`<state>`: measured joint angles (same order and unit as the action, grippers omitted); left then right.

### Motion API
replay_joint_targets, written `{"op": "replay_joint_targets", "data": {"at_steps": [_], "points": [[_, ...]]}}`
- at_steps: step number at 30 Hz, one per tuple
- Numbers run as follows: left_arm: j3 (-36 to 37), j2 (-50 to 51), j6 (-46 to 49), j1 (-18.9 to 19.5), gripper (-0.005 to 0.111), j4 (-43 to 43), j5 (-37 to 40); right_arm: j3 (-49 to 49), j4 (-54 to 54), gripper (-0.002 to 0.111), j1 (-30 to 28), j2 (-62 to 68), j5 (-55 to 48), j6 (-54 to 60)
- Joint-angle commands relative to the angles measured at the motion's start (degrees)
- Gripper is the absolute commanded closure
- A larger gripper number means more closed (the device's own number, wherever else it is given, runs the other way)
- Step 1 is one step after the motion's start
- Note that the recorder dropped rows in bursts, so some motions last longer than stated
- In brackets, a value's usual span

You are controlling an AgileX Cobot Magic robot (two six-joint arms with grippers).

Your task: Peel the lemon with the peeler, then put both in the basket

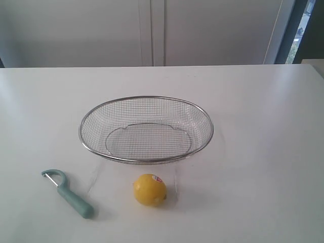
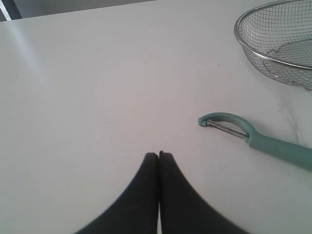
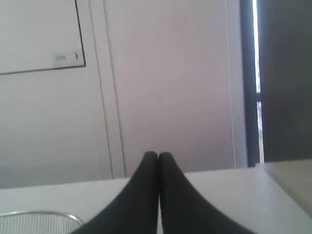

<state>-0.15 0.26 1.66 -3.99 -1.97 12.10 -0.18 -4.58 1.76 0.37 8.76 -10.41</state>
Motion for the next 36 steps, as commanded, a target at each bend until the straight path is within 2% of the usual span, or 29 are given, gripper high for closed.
{"op": "replay_joint_targets", "data": {"at_steps": [1, 6, 10, 12, 14, 16, 18, 21, 23, 28, 30, 36], "points": [[0.2, -0.3, -0.2, -0.1, 0.107, 0.0, -0.1, 0.2, -0.1, 0.108, -0.2, -0.4, 8.6, -0.4], [0.2, -0.3, -0.2, -0.1, 0.107, 0.0, -0.1, 0.2, 0.7, 0.108, -0.2, -0.4, 15.7, -0.4], [0.2, -0.3, -0.2, -0.1, 0.107, 0.0, -0.1, 0.2, 5.6, 0.108, -0.2, -0.4, 23.0, -0.4], [0.2, -0.3, -0.2, -0.1, 0.107, 0.0, -0.1, 0.2, 8.9, 0.108, -0.2, -0.4, 25.5, -0.4], [0.2, -0.3, -0.2, -0.1, 0.107, 0.0, -0.1, 0.2, 18.3, 0.108, -0.2, -0.4, 27.2, -0.4], [0.2, -0.3, -0.2, -0.1, 0.107, 0.0, -0.1, 0.2, 23.4, 0.108, -0.2, -0.4, 27.1, -0.4], [0.2, -0.3, -0.2, -0.1, 0.107, 0.0, -0.1, 0.2, 24.0, 0.108, -0.2, -0.4, 26.4, -0.4], [0.2, -0.3, -0.2, -0.1, 0.107, 0.0, -0.1, -1.3, 24.0, 0.108, -0.2, -0.4, 18.9, -0.3], [0.2, -0.3, -0.2, -0.1, 0.107, 0.0, -0.1, -4.8, 23.2, 0.108, -0.2, 3.3, 10.2, -0.3], [0.2, -0.3, -0.2, -0.1, 0.107, 0.0, -0.1, -11.0, 19.2, 0.108, -0.2, 11.7, -0.5, 0.1], [0.2, -0.3, -0.2, -0.1, 0.107, 0.0, -0.1, -15.1, 17.2, 0.108, -0.2, 18.4, -7.9, 0.1], [0.2, -0.3, -0.2, -0.1, 0.107, 0.0, -0.1, -23.5, 16.5, 0.108, -0.2, 32.8, -22.2, 9.3]]}}
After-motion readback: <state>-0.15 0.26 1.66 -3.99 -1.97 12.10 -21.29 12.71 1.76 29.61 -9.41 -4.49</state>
